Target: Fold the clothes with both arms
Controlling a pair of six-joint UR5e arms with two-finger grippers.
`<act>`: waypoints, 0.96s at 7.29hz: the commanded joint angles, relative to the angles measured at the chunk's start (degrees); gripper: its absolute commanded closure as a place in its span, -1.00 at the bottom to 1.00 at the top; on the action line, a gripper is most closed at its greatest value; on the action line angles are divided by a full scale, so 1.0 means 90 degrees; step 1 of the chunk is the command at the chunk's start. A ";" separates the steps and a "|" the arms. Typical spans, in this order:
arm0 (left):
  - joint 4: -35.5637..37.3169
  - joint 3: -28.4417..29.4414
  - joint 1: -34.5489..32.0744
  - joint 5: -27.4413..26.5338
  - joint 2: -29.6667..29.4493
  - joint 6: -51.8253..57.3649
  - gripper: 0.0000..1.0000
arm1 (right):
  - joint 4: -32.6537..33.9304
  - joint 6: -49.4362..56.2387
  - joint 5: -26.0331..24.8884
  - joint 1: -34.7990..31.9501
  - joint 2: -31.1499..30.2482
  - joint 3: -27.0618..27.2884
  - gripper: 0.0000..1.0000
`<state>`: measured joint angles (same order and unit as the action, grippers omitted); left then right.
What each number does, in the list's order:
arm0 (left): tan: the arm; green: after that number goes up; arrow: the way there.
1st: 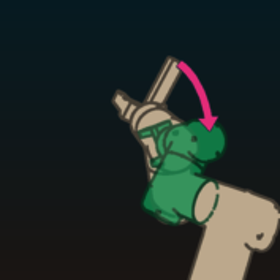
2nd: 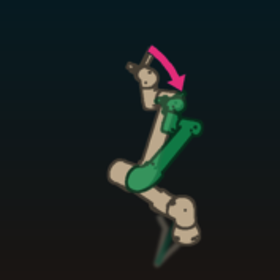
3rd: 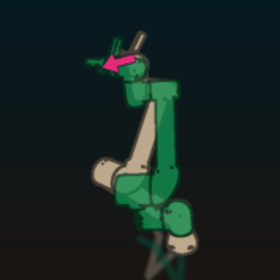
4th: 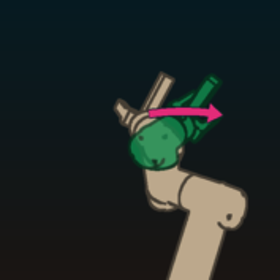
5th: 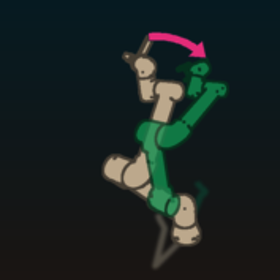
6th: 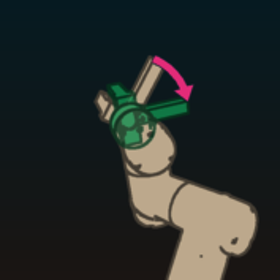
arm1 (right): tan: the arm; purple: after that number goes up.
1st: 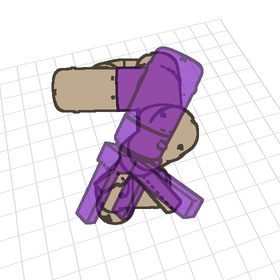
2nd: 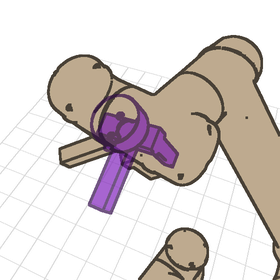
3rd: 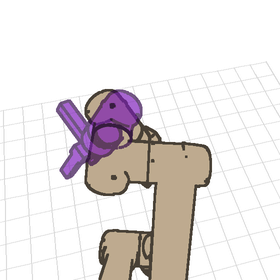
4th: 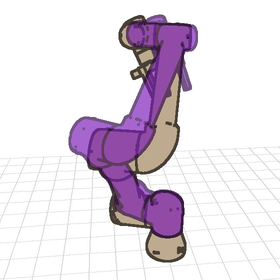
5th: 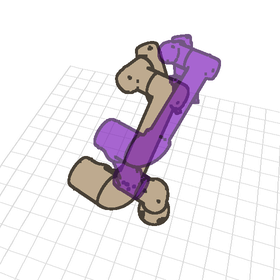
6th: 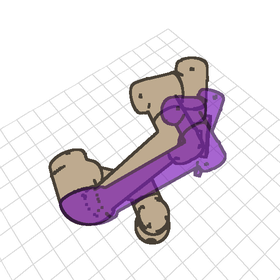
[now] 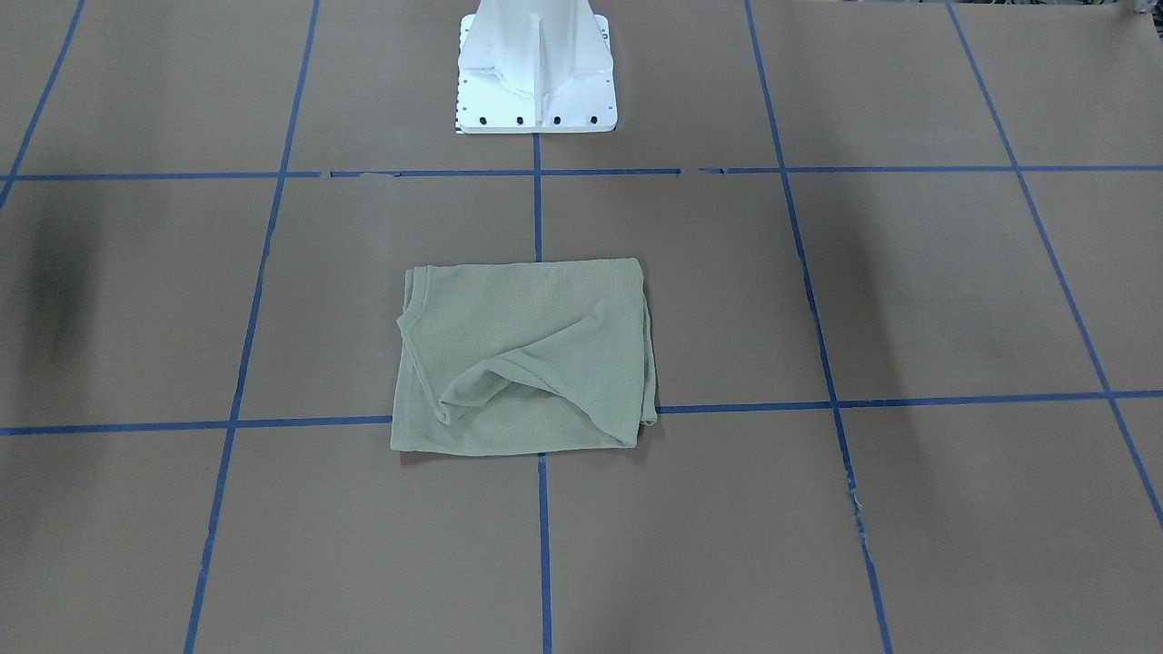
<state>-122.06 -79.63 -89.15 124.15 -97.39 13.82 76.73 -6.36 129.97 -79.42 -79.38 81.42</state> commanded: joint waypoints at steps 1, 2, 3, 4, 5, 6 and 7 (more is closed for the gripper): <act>-0.0556 0.0214 -0.0202 0.0181 0.0342 0.0106 -1.00 | -0.0010 0.0170 -0.0036 -0.0286 -0.0601 0.0385 -1.00; -0.0597 0.0225 -0.0202 0.0180 0.0730 0.0163 -1.00 | -0.0010 0.0209 0.0031 -0.0335 -0.0826 0.0397 -1.00; -0.0453 0.0235 -0.0182 0.0161 0.0666 0.0038 -1.00 | 0.0067 0.0161 0.0138 -0.0451 -0.0838 0.0484 -1.00; 0.0013 0.0099 -0.0182 0.0190 0.0636 -0.0833 -1.00 | 0.0290 0.0160 0.0226 -0.0617 -0.0838 0.0562 -1.00; 0.0366 -0.0240 -0.0163 0.0200 0.0674 -0.1344 -1.00 | 0.0921 0.0160 0.0227 -0.0677 -0.0780 0.0863 -1.00; 0.1017 -0.0582 -0.0134 0.0238 0.0656 -0.1398 -1.00 | 0.1682 0.0160 0.0227 -0.0745 -0.0770 0.1349 -1.00; 0.1874 -0.1098 -0.0095 0.0249 0.0655 -0.1427 -1.00 | 0.2492 0.0160 0.0227 -0.0755 -0.0818 0.1837 -1.00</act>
<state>-113.83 -84.38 -90.39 126.18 -91.49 2.32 90.29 -4.92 131.95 -85.79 -86.50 92.63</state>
